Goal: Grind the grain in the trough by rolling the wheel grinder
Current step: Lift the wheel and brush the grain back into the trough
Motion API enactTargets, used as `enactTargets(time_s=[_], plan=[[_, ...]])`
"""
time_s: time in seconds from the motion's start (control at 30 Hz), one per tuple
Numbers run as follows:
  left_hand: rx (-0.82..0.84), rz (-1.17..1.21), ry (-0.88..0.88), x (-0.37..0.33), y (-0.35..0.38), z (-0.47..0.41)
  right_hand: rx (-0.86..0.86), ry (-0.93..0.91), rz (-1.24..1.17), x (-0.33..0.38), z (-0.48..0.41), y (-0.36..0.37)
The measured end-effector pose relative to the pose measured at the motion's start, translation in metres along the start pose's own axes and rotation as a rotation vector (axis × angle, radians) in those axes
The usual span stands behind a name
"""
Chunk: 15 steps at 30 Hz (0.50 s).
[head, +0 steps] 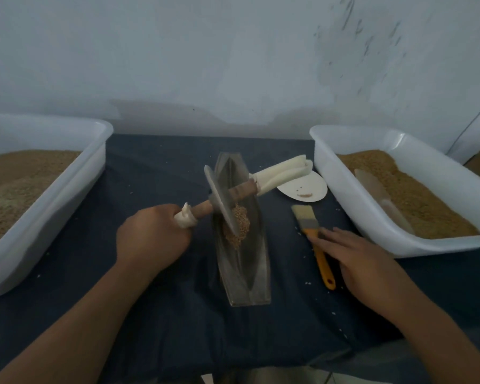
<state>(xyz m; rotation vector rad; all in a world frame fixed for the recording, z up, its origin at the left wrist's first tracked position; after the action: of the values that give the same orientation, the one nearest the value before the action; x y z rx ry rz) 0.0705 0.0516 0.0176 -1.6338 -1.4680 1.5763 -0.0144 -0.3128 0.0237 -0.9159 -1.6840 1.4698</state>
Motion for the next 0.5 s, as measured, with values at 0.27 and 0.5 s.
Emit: enactTargets(time_s=[0.27,0.5], plan=[[0.005,-0.086,0.127,-0.016,0.000,-0.009,-0.253,-0.148,0.169,0.035,-0.097,-0.074],[0.101,-0.296,0.385,-0.048,-0.006,-0.018,-0.019,-0.039,0.301,0.023,-0.132,-0.048]])
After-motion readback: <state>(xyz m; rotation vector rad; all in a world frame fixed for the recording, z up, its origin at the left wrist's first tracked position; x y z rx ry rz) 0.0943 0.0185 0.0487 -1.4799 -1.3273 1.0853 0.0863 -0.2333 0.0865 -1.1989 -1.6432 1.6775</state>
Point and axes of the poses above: each hand's wrist, its own z-axis away from the middle knuckle, its own y-axis out of the palm, x = y × z, the point moved 9 cm from there along -z, towards the middle knuckle, and after that the axes turned 13 degrees about -y, right-handed, at the moved point
